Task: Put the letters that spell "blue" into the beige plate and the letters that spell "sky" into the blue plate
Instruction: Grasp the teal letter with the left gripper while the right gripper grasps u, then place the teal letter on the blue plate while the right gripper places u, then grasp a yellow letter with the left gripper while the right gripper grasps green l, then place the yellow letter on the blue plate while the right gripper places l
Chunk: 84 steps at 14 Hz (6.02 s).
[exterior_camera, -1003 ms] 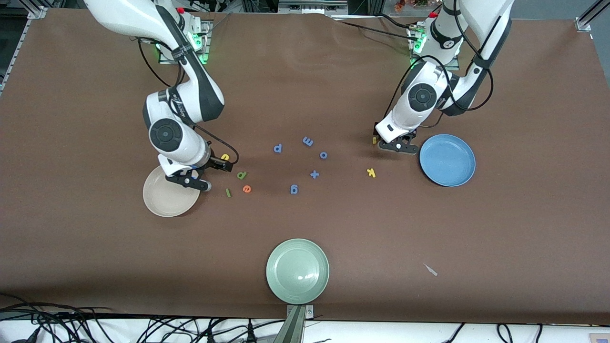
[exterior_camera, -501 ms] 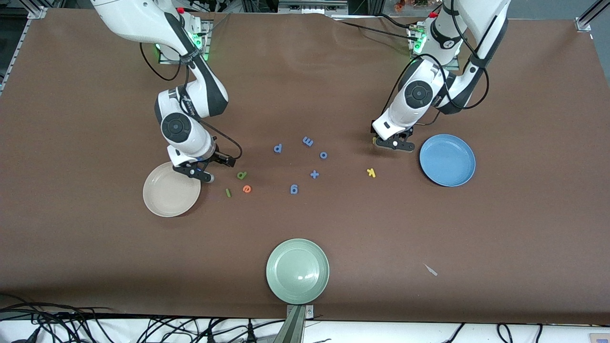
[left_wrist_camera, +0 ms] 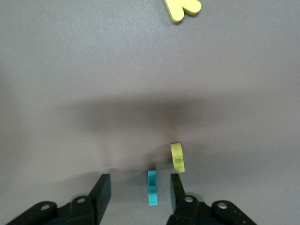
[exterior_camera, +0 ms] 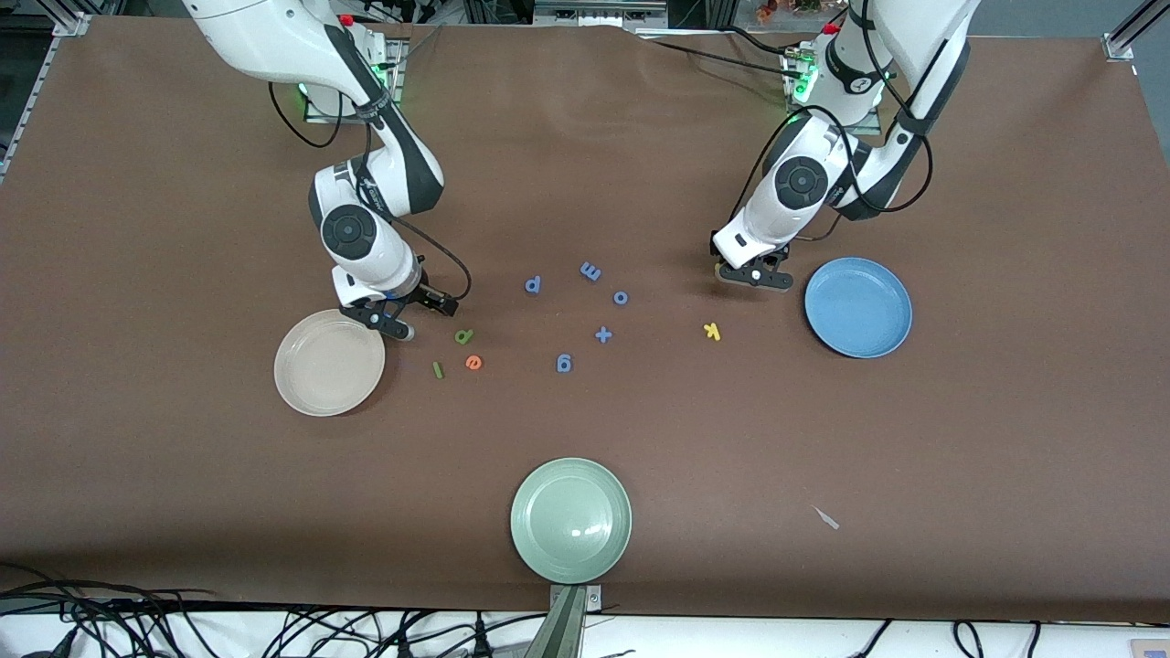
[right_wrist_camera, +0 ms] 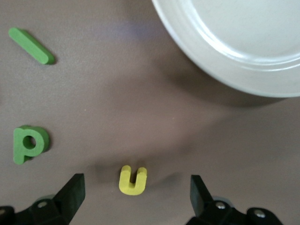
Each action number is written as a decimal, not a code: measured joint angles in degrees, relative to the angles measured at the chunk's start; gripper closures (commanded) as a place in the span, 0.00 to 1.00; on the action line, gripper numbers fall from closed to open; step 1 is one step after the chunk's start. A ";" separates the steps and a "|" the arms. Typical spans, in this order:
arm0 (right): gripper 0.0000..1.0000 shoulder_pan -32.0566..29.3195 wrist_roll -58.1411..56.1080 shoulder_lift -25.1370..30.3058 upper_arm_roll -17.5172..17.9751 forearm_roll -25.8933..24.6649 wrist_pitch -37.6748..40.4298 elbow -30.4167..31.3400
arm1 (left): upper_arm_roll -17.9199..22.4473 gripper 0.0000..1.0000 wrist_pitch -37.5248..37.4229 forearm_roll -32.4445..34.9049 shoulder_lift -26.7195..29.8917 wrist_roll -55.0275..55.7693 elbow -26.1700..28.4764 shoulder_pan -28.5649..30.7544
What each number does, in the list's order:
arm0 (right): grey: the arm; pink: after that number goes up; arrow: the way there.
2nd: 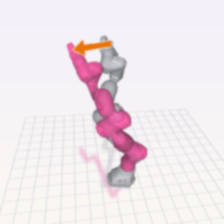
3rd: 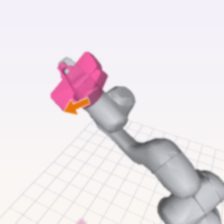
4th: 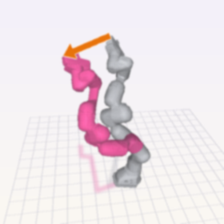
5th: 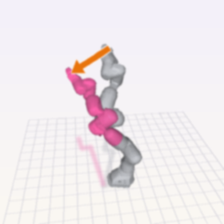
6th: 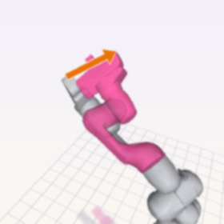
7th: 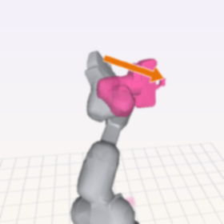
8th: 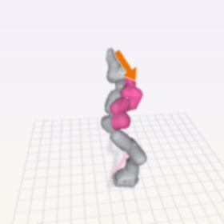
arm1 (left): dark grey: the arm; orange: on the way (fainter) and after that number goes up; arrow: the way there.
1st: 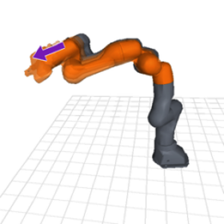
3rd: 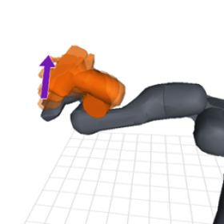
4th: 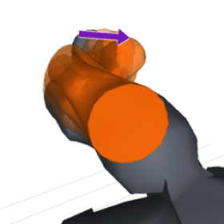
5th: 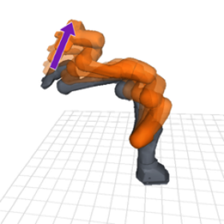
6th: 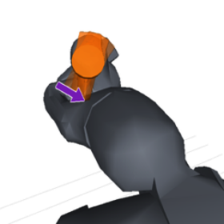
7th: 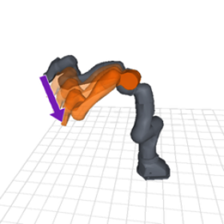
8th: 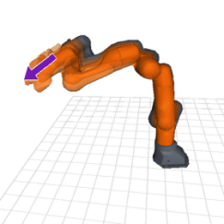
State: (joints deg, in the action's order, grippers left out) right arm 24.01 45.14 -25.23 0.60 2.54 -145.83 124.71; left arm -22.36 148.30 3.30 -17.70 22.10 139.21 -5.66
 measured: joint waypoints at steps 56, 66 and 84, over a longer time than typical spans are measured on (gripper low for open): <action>0.39 2.71 -9.88 -15.31 -6.02 3.61 11.55 -26.60 | -8.45 0.57 2.68 5.94 -1.59 18.47 -2.87 6.80; 0.70 2.21 -13.10 -15.22 -6.47 3.61 11.19 -27.07 | -8.34 0.61 3.45 9.36 -3.63 20.33 -2.87 5.04; 1.00 -7.34 -32.71 -14.01 -9.97 3.69 25.83 -34.49 | -7.34 1.00 -7.35 11.50 2.13 16.33 -5.64 13.83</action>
State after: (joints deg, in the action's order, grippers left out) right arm 16.67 12.43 -39.24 -9.37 6.23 -120.00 90.22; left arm -29.69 140.95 14.79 -15.57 38.43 133.57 8.17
